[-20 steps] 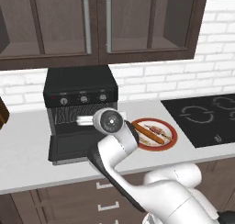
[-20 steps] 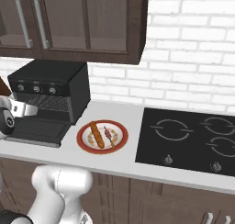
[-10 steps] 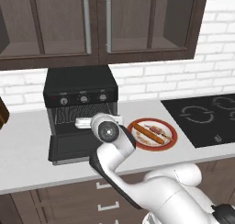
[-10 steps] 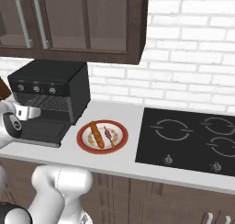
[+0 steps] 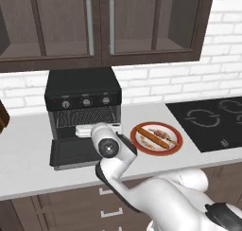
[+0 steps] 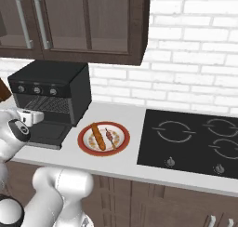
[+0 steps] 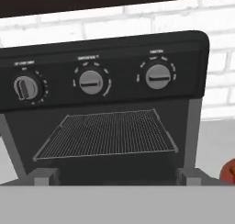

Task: Pick up the kebab skewer and baguette bread, and place them inside the toaster oven. Close the toaster oven door and start by setting the timer.

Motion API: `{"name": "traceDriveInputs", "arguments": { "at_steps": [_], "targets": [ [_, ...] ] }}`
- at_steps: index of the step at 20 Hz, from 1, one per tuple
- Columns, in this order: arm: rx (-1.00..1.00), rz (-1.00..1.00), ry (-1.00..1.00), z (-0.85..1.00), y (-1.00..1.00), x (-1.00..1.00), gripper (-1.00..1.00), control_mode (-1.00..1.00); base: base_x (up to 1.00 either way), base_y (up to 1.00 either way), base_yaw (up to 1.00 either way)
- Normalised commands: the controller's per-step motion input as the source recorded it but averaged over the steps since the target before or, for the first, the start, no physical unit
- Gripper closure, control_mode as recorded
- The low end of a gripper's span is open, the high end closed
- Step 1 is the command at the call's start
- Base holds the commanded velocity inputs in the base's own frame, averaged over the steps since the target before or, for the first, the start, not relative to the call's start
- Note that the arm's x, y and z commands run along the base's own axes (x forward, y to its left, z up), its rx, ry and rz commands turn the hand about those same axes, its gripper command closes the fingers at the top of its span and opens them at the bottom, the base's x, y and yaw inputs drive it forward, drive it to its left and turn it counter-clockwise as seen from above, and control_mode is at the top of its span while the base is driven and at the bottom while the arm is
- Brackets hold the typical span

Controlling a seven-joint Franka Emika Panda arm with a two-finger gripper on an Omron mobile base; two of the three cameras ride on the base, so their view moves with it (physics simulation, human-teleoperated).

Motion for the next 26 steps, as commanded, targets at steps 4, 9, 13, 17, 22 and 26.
{"name": "traceDriveInputs", "arguments": {
  "at_steps": [4, 9, 13, 17, 22, 26],
  "targets": [
    [0.0, 0.0, -0.02, -0.07, 0.02, 0.38, -1.0, -1.0, 0.0, 0.0, 0.0],
    [0.0, 0.0, 0.02, -0.01, 0.0, 0.4, -1.0, -1.0, 0.0, 0.0, 0.0],
    [-0.01, 0.01, 0.0, -0.48, 0.03, 0.15, -1.0, -1.0, 0.0, 0.0, 0.0],
    [0.0, 0.0, 0.0, -0.36, 0.03, 0.08, -1.0, -1.0, 0.0, 0.0, 0.0],
    [0.0, 0.0, 0.0, 0.0, 0.0, 0.3, -1.0, -1.0, 0.0, 0.0, 0.0],
    [0.0, 0.0, 0.0, 0.0, 0.0, 0.4, -1.0, -1.0, 0.0, 0.0, 0.0]
  ]
}}
